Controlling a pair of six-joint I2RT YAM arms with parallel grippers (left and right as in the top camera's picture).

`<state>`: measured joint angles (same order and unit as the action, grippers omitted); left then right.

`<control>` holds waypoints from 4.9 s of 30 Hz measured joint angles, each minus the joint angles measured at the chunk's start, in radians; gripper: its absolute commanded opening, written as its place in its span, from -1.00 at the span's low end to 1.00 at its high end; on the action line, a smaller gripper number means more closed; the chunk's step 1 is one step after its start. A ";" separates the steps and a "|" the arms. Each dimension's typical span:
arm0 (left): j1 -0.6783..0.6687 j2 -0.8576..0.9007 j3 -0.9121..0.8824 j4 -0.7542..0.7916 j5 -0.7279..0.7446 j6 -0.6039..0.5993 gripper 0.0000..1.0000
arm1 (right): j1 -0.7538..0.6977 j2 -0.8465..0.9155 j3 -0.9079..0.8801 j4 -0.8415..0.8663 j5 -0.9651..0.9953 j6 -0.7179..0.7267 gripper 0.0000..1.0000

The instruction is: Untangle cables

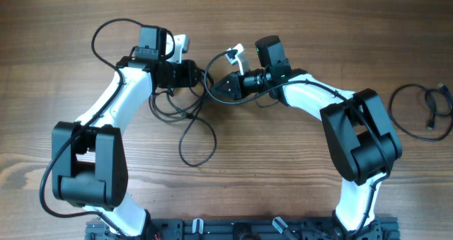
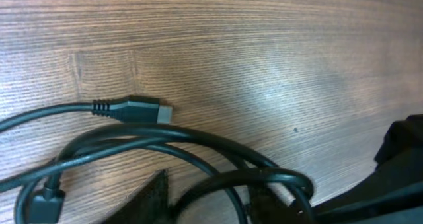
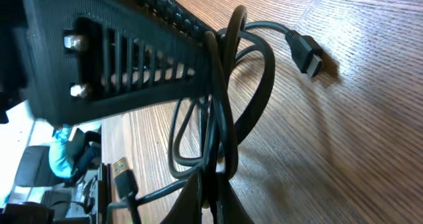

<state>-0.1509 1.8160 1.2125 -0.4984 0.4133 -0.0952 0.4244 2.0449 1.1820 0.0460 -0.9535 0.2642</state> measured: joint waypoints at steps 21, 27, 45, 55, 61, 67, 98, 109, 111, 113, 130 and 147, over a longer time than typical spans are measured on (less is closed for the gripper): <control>-0.014 0.000 0.000 -0.048 -0.364 -0.271 -0.83 | 0.001 0.000 0.000 0.025 -0.016 0.002 -0.91; -0.016 0.000 0.000 -0.047 -0.386 -0.301 -0.81 | -0.019 0.000 -0.012 0.397 -0.217 0.180 -0.91; -0.008 0.000 0.000 -0.051 -0.447 -0.307 -0.79 | -0.145 -0.001 -0.013 0.554 -0.360 0.364 -0.91; -0.008 0.001 0.000 -0.046 -0.446 -0.307 -0.75 | -0.153 -0.003 -0.009 0.115 -0.107 0.228 -0.40; -0.008 0.001 0.000 -0.046 -0.441 -0.307 -0.65 | -0.090 -0.003 -0.009 0.065 0.087 0.175 0.02; -0.008 0.001 0.000 -0.046 -0.438 -0.307 -0.57 | 0.028 -0.003 -0.009 0.064 0.317 0.166 0.06; 0.092 0.135 0.000 0.002 -0.419 -0.330 -0.51 | 0.159 0.065 -0.011 0.326 0.454 0.286 0.25; 0.091 0.135 0.000 0.003 -0.419 -0.330 -0.55 | 0.213 0.090 -0.011 0.390 0.455 0.280 0.09; 0.091 0.135 0.000 0.008 -0.408 -0.330 -0.55 | 0.235 0.090 -0.011 0.393 0.474 0.262 0.09; 0.091 0.136 0.000 0.010 -0.396 -0.330 -0.55 | 0.251 0.090 -0.011 0.385 0.510 0.245 0.09; 0.091 0.137 0.000 0.012 -0.385 -0.330 -0.56 | 0.260 0.179 0.028 0.356 0.686 0.209 -0.42; 0.090 0.138 0.000 0.013 -0.363 -0.330 -0.56 | 0.277 0.162 0.338 -0.435 0.728 -0.062 -0.18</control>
<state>-0.0608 1.9545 1.2125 -0.4854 0.0505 -0.4255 0.7017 2.2070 1.5196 -0.3893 -0.2256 0.2020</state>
